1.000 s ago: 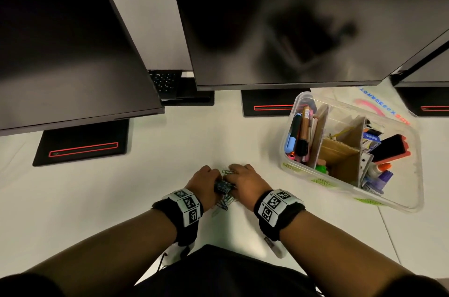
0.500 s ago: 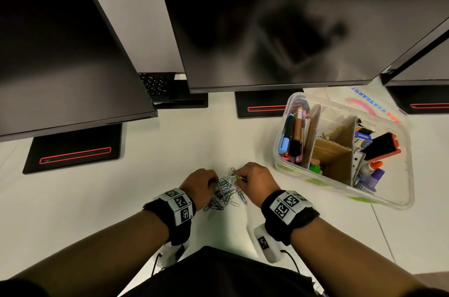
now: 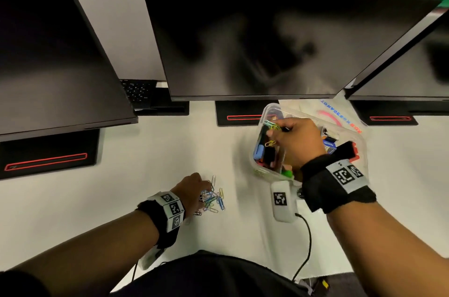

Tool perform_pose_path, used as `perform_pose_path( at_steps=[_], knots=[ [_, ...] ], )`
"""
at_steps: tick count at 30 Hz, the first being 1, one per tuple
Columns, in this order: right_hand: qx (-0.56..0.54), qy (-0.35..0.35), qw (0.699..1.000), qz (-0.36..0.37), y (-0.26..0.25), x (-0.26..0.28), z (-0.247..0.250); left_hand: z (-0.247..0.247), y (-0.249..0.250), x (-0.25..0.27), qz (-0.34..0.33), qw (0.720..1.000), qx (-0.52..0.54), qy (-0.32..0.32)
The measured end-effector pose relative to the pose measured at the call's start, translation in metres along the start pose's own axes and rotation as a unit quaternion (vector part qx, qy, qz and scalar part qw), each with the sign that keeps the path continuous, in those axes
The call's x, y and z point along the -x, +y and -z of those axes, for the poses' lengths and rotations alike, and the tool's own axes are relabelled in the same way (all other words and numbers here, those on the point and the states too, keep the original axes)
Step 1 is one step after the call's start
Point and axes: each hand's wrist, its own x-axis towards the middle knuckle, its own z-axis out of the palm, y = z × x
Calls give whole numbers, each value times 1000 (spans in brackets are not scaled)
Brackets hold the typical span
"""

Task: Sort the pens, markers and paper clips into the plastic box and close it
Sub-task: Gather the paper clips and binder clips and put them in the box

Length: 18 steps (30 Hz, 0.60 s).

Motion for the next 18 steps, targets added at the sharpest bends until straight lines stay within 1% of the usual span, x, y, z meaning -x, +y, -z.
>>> perform_pose_path(
  at_steps=[3,5,7,9,10,13,15,18],
  knots=[
    [-10,54,996,-71,19,-23,37,-3,5,-1,-10,1000,-9,2],
    [23,64,991,-115,32,-35,49,-5,9,-1,-10,1000,-23,-4],
    [69,53,986,-140,42,-43,53,-7,13,-2,-11,999,-51,-9],
    [88,39,982,-164,47,-51,49,-9,15,-2,-14,998,-67,-8],
    [99,32,980,-168,50,-55,47,-8,17,-2,-10,998,-61,-18],
    [165,-11,973,-160,56,-61,43,-1,18,-4,-12,997,-71,-11],
    [145,-19,976,-164,56,-62,46,7,20,-5,11,999,-50,-8],
    [78,-26,979,-185,56,-57,55,26,32,-2,19,999,8,43]
  ],
)
